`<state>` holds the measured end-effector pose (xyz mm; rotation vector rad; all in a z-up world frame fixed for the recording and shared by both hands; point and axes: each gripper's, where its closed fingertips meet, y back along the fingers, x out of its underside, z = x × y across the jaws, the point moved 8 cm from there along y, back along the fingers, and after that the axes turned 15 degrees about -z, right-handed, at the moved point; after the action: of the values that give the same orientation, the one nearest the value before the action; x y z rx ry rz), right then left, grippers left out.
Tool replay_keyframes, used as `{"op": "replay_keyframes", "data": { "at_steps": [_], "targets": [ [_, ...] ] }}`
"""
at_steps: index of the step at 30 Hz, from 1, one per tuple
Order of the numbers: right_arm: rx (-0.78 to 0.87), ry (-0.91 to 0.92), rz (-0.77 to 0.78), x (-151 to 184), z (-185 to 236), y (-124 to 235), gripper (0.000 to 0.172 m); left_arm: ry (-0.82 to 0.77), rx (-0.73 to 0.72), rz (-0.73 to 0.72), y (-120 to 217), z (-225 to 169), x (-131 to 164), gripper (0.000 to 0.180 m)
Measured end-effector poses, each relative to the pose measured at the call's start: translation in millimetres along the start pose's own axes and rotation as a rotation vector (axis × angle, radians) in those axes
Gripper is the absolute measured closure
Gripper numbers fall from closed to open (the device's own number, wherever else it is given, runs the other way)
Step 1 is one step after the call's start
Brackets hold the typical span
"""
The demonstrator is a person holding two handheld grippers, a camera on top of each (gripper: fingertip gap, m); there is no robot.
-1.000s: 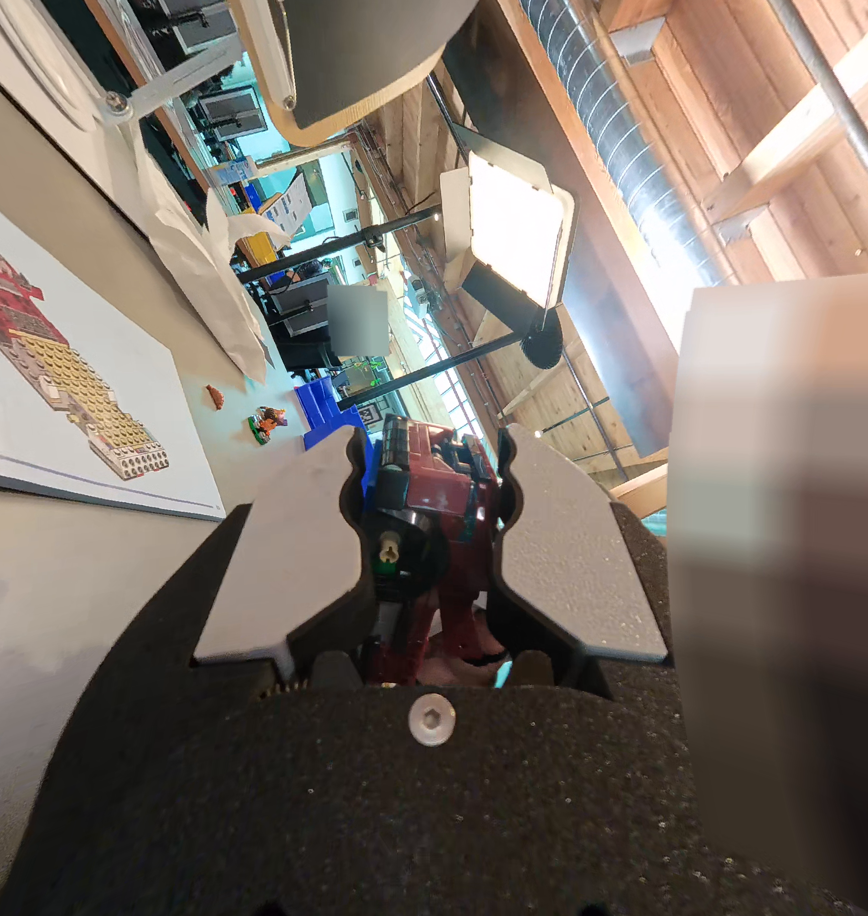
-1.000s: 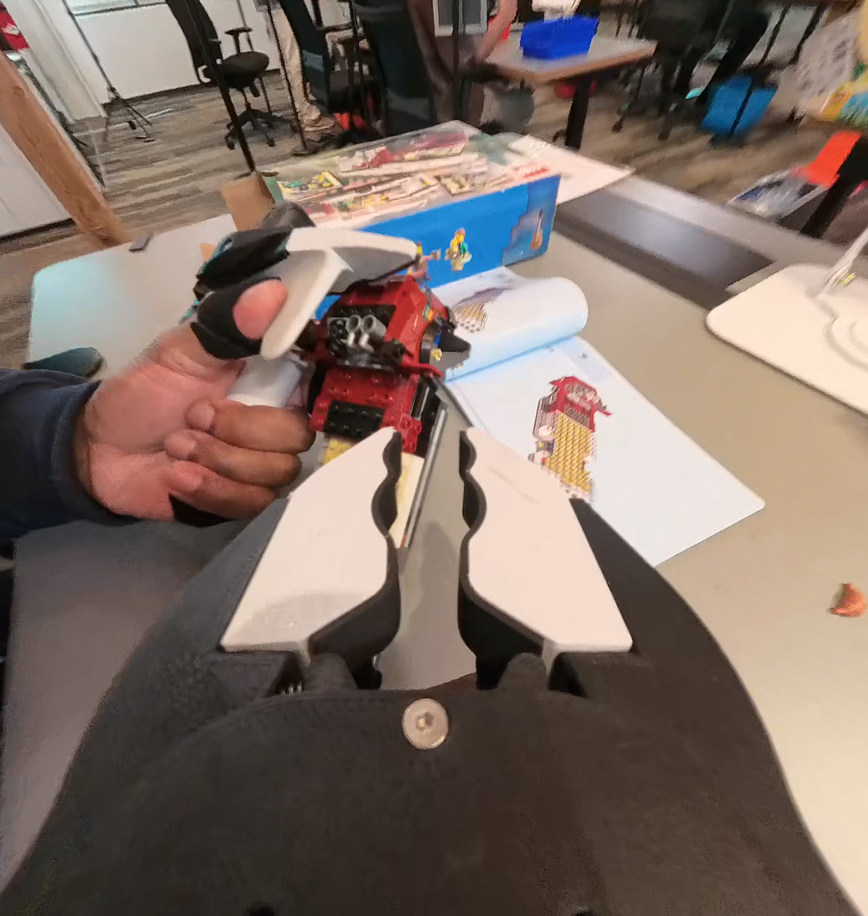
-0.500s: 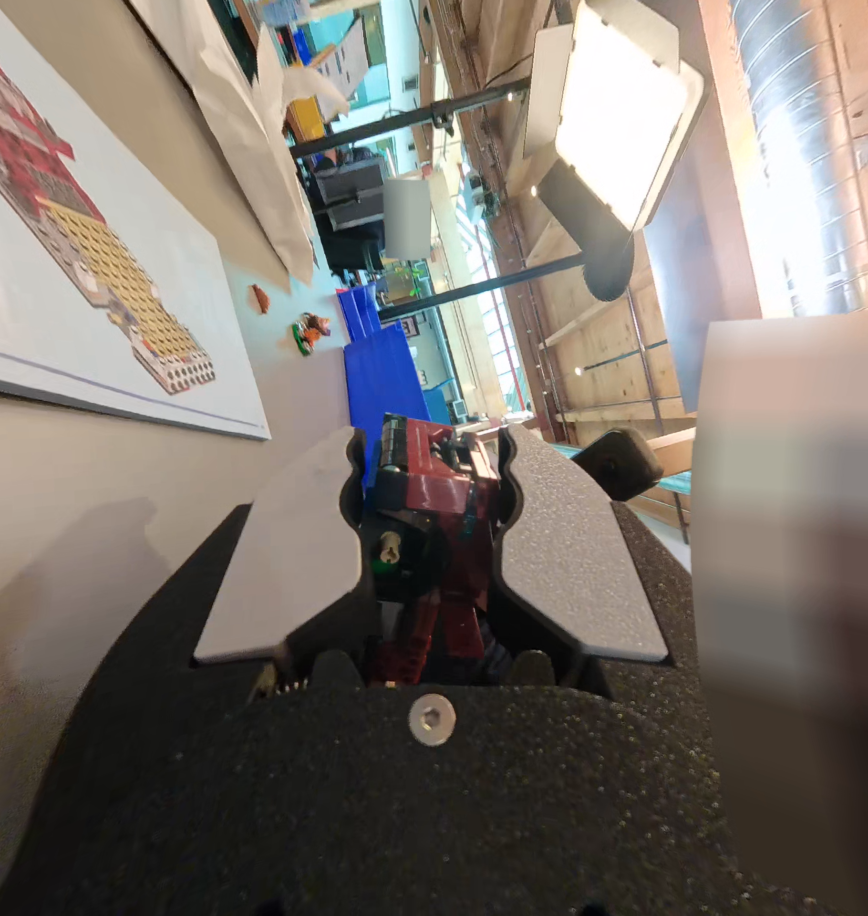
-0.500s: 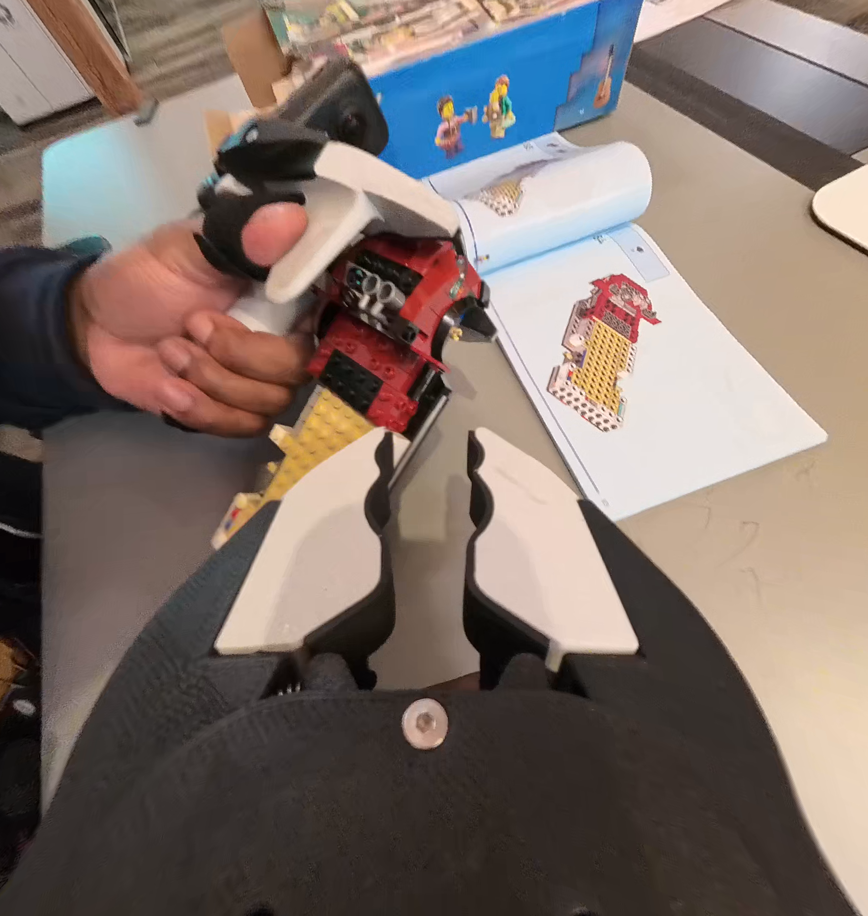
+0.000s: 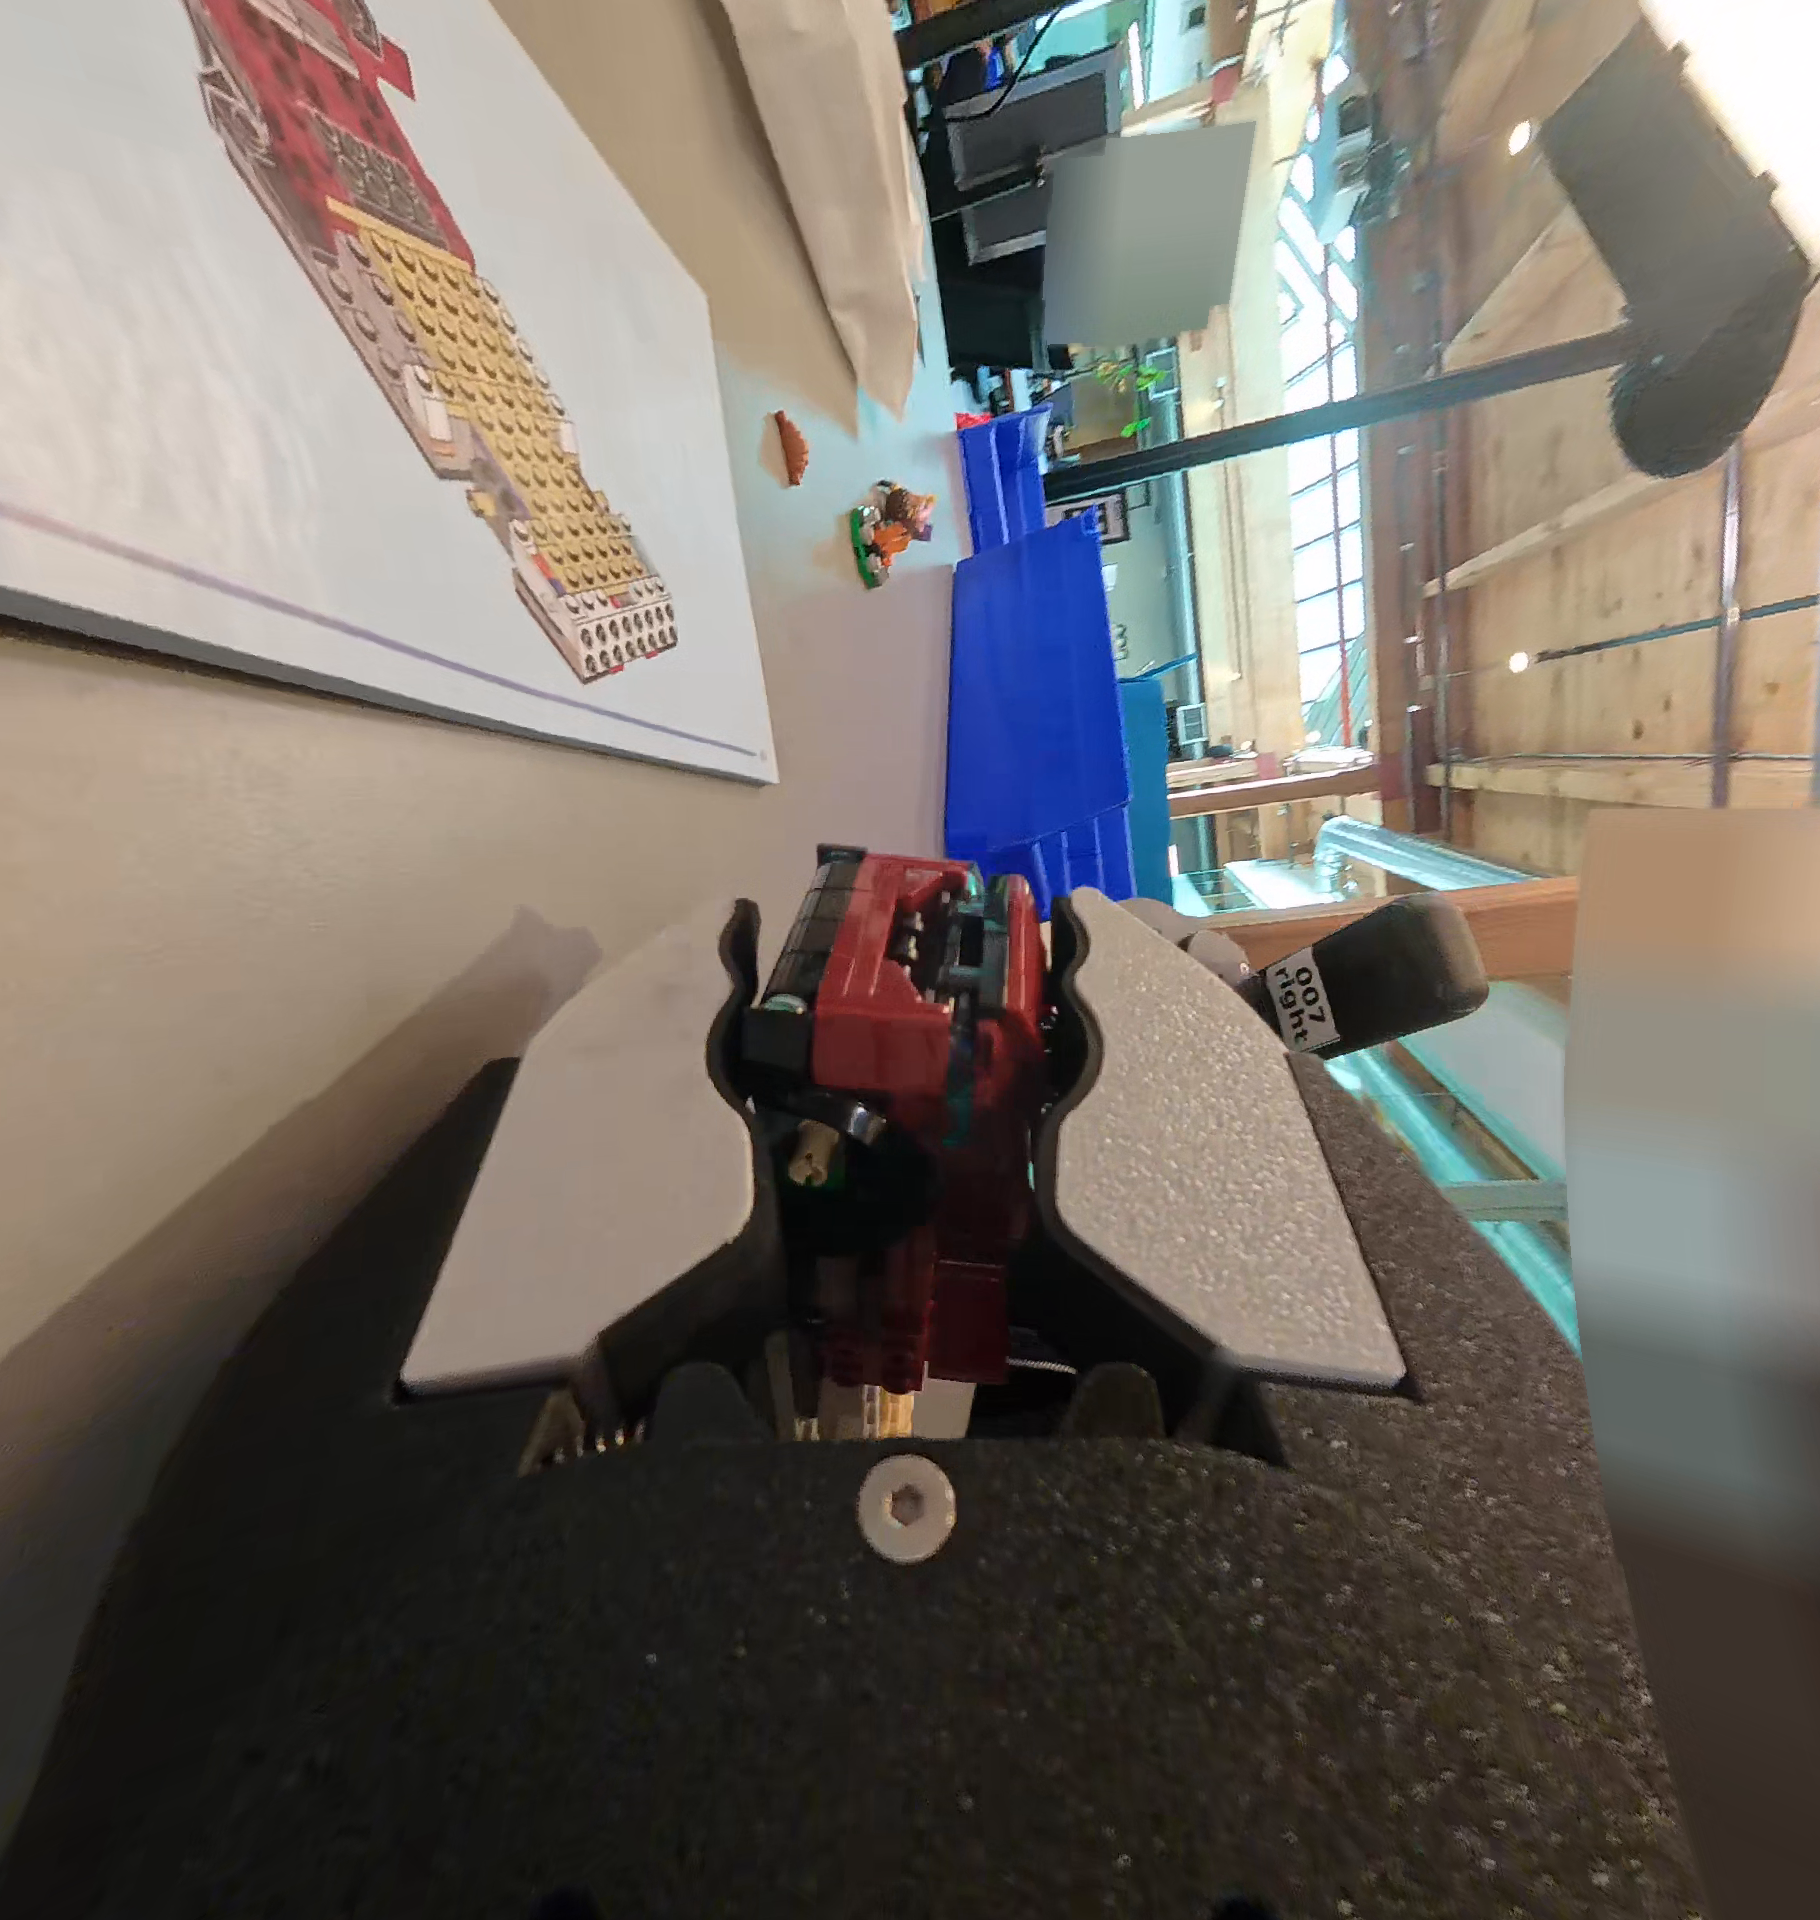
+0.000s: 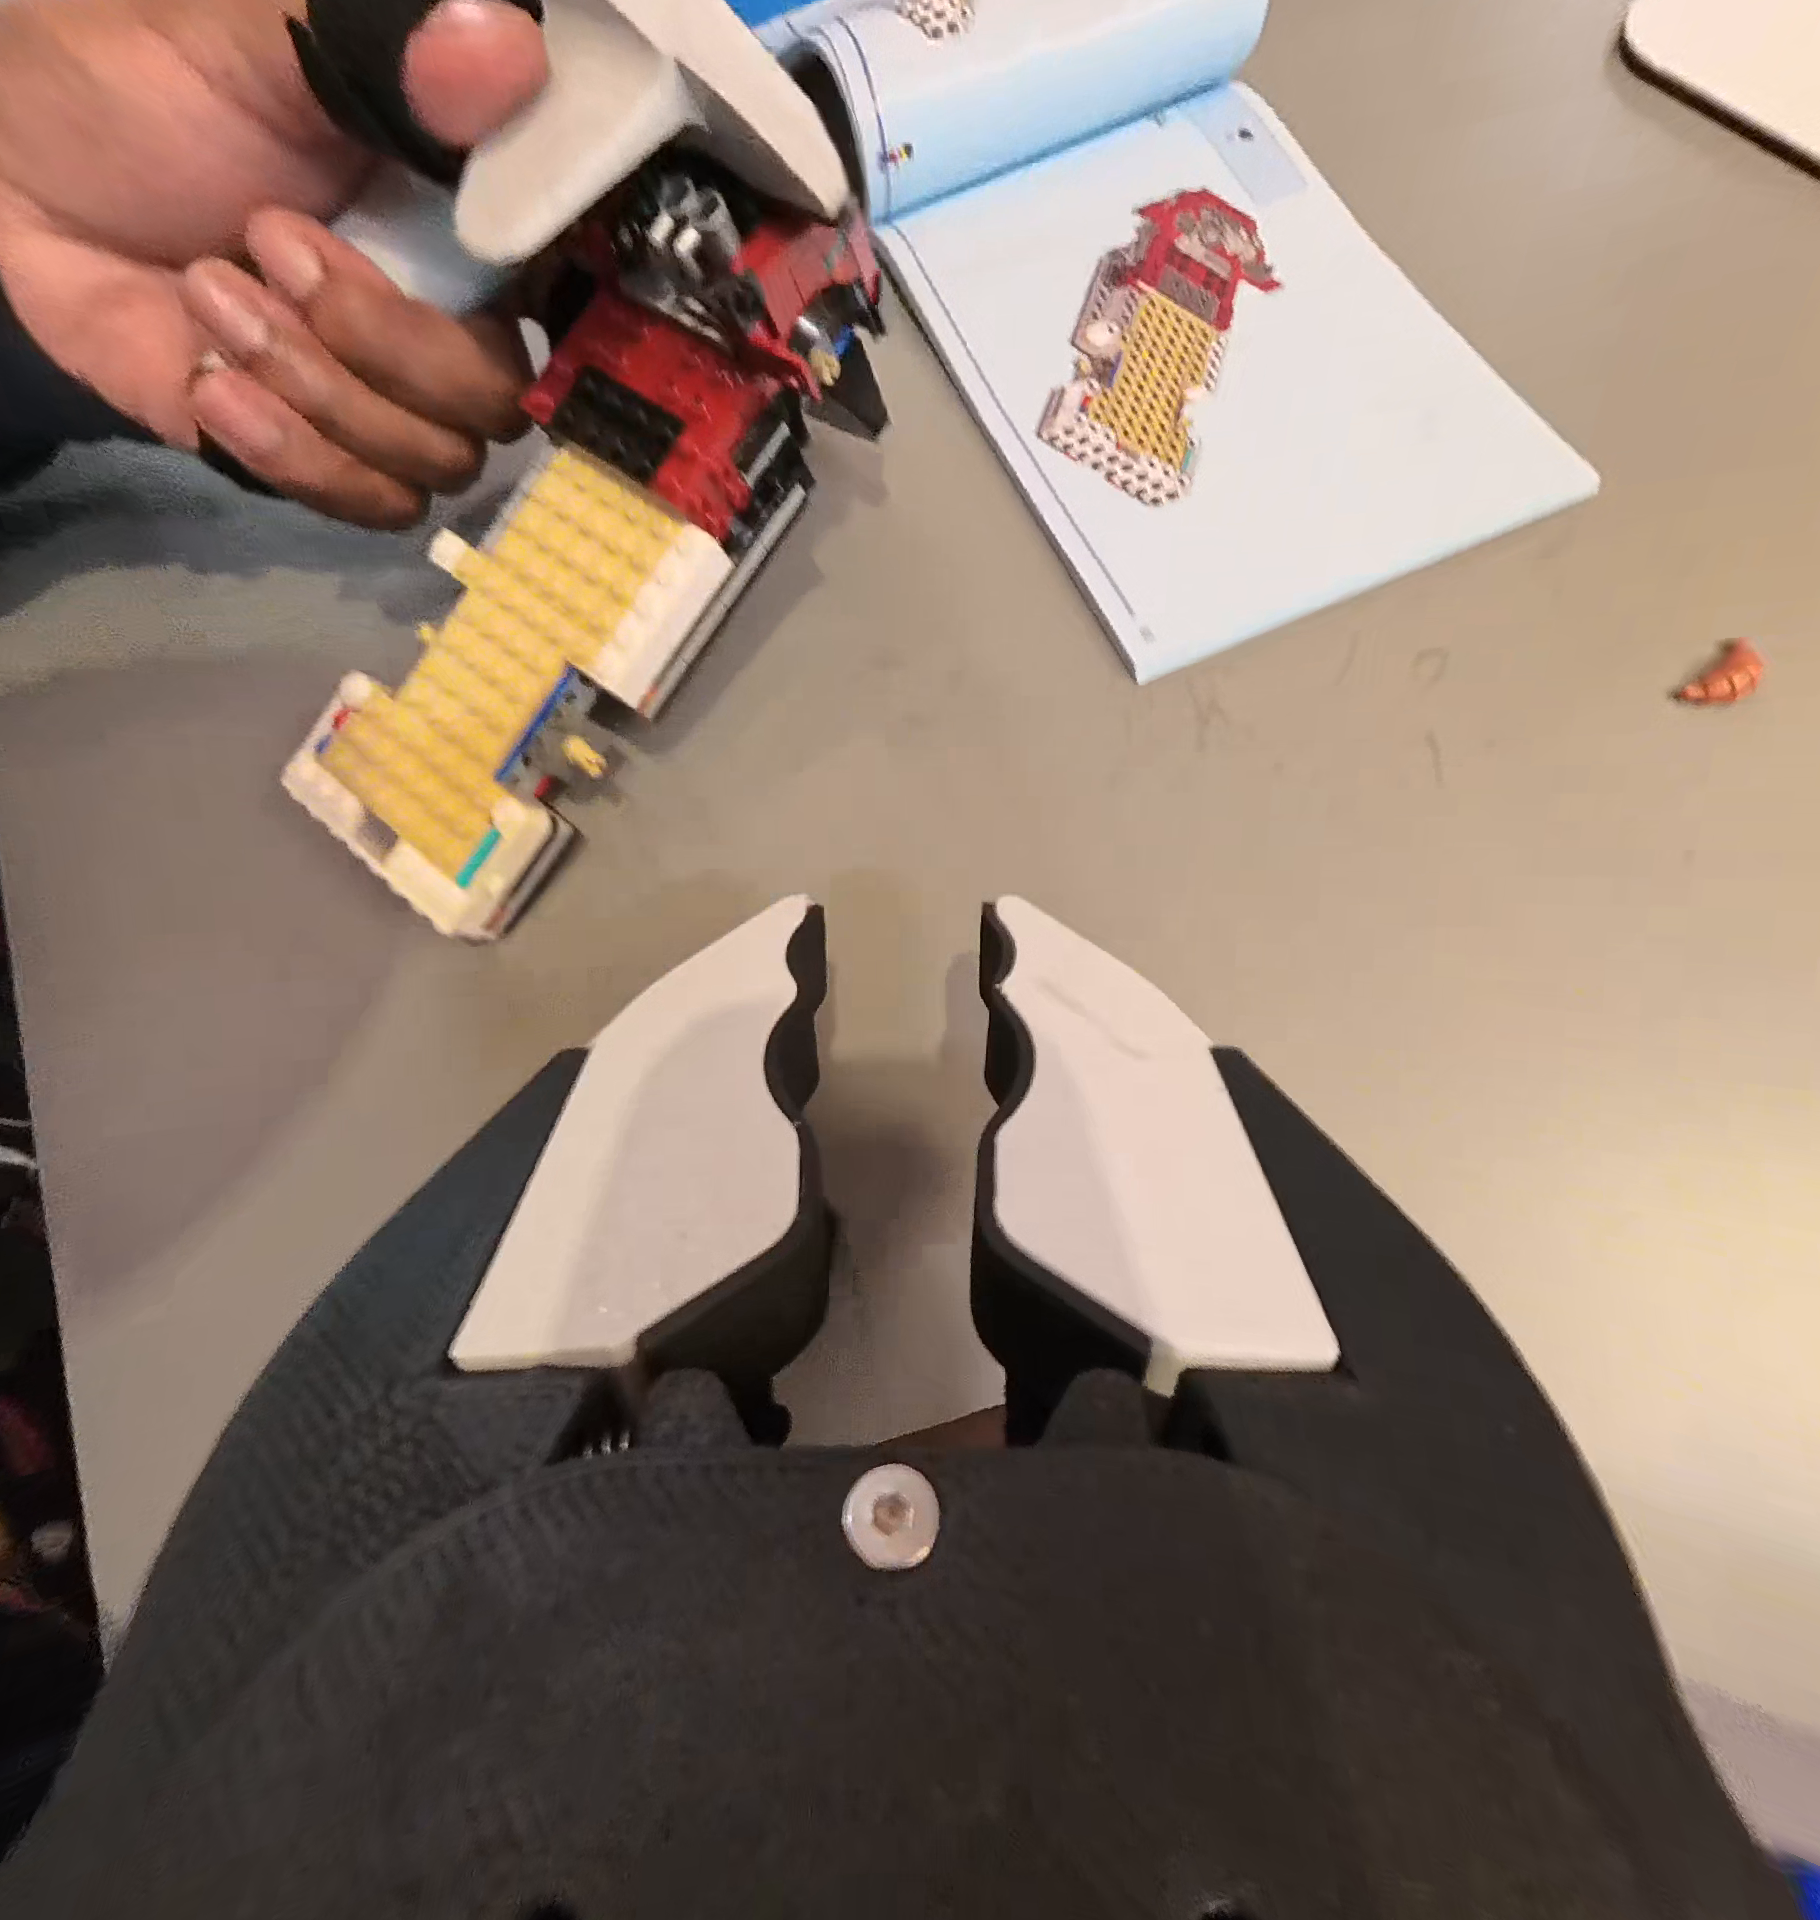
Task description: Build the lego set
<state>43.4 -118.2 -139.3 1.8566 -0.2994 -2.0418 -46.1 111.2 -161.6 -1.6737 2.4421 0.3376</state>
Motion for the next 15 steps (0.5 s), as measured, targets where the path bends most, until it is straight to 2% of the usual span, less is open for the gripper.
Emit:
{"op": "replay_keyframes", "data": {
  "at_steps": [3, 8, 15],
  "targets": [
    [0.014, 0.018, 0.002, 8.0, -4.0, 18.1, 0.143, -0.066, -0.059, 0.023, 1.1, 0.3, 1.2, 0.116],
    [0.015, 0.045, 0.003, 17.1, -5.6, 40.1, 0.143, -0.12, -0.102, 0.025, 2.1, 0.8, 3.0, 0.114],
    [0.004, 0.079, 0.06, 37.0, 2.1, 50.9, 0.143, -0.315, -0.201, 0.069, 2.2, -4.2, 7.0, 0.102]
  ]
}}
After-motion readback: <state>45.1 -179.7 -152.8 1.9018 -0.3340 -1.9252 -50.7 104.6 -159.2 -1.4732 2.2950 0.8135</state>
